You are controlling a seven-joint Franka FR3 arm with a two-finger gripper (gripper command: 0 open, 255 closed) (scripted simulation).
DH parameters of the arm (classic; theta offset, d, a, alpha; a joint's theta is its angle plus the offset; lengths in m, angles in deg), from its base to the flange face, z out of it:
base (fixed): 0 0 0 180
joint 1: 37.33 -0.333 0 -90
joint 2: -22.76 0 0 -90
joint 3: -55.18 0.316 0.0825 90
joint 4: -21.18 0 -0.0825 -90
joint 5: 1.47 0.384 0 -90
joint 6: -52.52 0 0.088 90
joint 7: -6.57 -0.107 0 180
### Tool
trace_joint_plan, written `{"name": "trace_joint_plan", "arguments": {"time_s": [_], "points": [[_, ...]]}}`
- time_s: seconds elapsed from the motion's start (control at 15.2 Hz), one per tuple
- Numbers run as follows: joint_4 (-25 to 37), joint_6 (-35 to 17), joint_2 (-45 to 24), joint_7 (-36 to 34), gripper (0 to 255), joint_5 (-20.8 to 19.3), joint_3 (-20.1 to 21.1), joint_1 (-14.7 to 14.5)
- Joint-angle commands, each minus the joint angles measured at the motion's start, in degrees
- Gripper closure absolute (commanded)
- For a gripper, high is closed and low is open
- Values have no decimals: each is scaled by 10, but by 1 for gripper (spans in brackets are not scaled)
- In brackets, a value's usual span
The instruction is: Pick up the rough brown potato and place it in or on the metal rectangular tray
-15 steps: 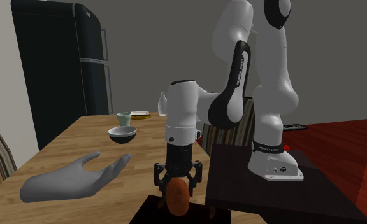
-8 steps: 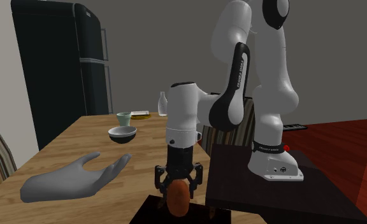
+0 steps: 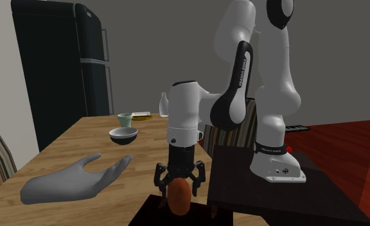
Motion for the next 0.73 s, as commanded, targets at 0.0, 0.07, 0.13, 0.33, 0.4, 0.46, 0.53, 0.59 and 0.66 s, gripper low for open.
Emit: {"name": "trace_joint_plan", "arguments": {"time_s": [0.0,0.07,0.13,0.33,0.4,0.46,0.53,0.59,0.66], "points": [[-2,34,39,35,0,51,23,16],[-2,57,66,57,0,81,31,23],[-2,76,87,72,0,102,32,23],[-2,76,87,72,0,102,28,19],[-2,76,87,72,0,102,28,19],[-2,76,87,72,0,102,28,19],[-2,76,87,72,0,102,28,19],[-2,76,87,72,0,102,28,19],[-2,76,87,72,0,102,28,19]]}}
